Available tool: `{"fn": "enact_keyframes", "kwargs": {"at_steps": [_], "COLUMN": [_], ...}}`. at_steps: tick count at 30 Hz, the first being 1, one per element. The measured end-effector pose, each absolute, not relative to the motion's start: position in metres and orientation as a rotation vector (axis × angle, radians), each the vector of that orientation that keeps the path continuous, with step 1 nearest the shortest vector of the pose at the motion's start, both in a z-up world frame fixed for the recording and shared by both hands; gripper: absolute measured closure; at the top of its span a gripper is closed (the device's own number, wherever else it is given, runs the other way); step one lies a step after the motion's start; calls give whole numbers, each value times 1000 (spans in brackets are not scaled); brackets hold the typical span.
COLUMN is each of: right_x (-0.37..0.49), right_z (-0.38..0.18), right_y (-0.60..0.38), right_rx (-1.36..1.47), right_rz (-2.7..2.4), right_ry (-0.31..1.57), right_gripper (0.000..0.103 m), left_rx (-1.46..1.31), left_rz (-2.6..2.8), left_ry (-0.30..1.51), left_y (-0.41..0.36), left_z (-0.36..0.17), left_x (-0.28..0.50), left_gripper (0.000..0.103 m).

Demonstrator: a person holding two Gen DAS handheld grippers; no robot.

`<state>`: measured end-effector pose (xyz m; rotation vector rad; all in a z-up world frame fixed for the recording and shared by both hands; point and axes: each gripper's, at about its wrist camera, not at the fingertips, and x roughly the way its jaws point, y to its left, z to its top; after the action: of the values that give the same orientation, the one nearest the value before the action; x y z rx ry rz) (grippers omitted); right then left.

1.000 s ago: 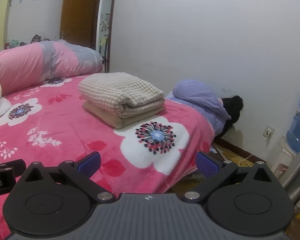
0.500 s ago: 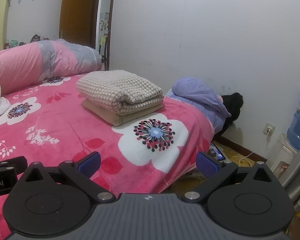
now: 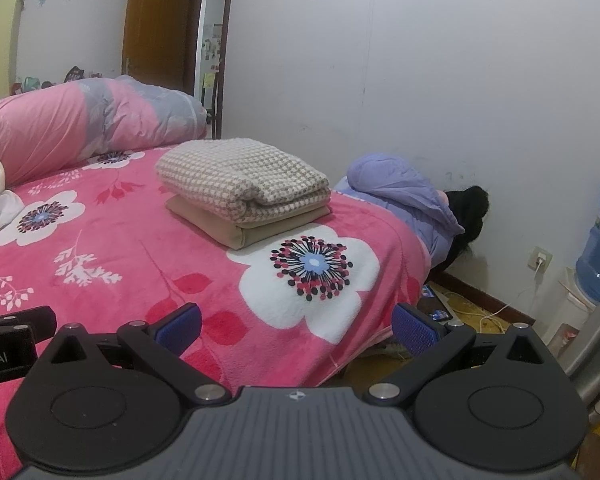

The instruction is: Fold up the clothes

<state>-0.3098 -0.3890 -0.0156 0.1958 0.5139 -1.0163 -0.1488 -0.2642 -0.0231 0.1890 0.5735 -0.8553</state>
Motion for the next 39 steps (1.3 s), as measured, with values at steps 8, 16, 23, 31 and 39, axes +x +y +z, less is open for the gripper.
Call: {"fn": "enact_keyframes", "kwargs": {"at_steps": [8, 16, 23, 31, 39], "right_x": [-309, -308, -307, -305, -302], "right_z": [-16, -15, -14, -13, -13], "right_y": [-390, -389, -388, -388, -388], "right_rx": [194, 191, 185, 180, 176], "right_rz": [-1013, -1011, -1009, -1005, -1005], "right_ry": [518, 518, 518, 520, 524], "right_gripper": [0, 0, 0, 0, 0], "left_rx": [184, 182, 179, 175, 176], "left_rz": [-849, -845, -838, -833, -833], "left_ry": [578, 579, 578, 578, 577], "left_y": [-264, -264, -262, -262, -262], "left_z": [-24, -24, -23, -23, -23], "left_x": [-147, -146, -145, -143, -142], "left_gripper": [0, 0, 0, 0, 0]}}
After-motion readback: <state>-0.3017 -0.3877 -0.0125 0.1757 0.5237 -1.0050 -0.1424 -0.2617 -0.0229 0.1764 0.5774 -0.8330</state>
